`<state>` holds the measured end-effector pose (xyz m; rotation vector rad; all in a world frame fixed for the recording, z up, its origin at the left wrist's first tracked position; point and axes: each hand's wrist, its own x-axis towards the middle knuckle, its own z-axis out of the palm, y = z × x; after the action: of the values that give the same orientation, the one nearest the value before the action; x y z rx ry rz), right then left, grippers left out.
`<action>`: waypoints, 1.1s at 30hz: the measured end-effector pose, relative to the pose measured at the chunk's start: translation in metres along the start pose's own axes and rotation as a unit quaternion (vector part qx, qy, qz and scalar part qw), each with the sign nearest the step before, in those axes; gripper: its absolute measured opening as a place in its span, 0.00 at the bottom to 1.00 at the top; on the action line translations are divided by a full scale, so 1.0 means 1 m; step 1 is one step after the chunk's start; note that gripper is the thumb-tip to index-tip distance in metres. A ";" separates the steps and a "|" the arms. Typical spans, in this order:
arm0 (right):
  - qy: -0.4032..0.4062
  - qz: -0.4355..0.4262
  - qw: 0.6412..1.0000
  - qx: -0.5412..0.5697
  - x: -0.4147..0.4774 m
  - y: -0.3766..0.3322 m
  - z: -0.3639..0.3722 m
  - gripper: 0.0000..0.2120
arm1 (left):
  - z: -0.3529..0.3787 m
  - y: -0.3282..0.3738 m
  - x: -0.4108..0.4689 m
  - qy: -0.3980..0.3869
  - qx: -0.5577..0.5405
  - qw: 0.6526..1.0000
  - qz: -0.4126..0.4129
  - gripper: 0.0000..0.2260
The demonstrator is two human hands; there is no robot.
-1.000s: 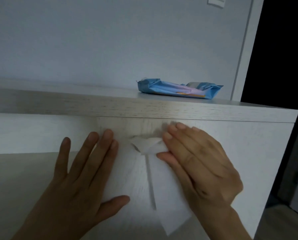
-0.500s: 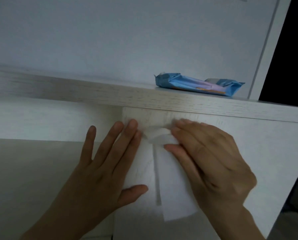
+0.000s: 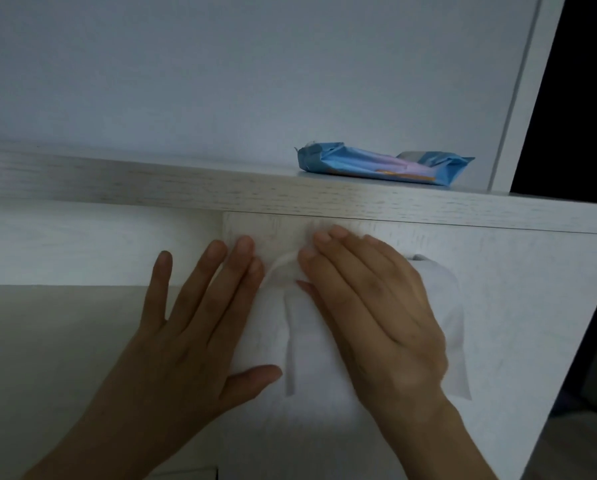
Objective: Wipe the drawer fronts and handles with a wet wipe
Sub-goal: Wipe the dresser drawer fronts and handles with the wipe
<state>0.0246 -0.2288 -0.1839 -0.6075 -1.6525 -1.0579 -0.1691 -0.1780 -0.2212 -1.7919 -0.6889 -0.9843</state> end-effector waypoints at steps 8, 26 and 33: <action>0.052 0.031 0.998 -0.032 -0.006 0.009 -0.007 0.10 | 0.001 0.000 0.002 -0.007 0.003 1.000 -0.003 0.38; 0.017 0.002 1.000 0.012 -0.004 0.006 -0.002 0.19 | 0.000 -0.002 0.001 -0.001 -0.003 1.000 0.005 0.35; 0.040 0.011 0.998 -0.048 -0.014 0.021 -0.015 0.12 | 0.001 -0.001 0.001 -0.008 0.000 1.000 0.000 0.38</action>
<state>0.0533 -0.2298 -0.1881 -0.6365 -1.5301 -1.1355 -0.1690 -0.1770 -0.2198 -1.8024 -0.6980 -0.9712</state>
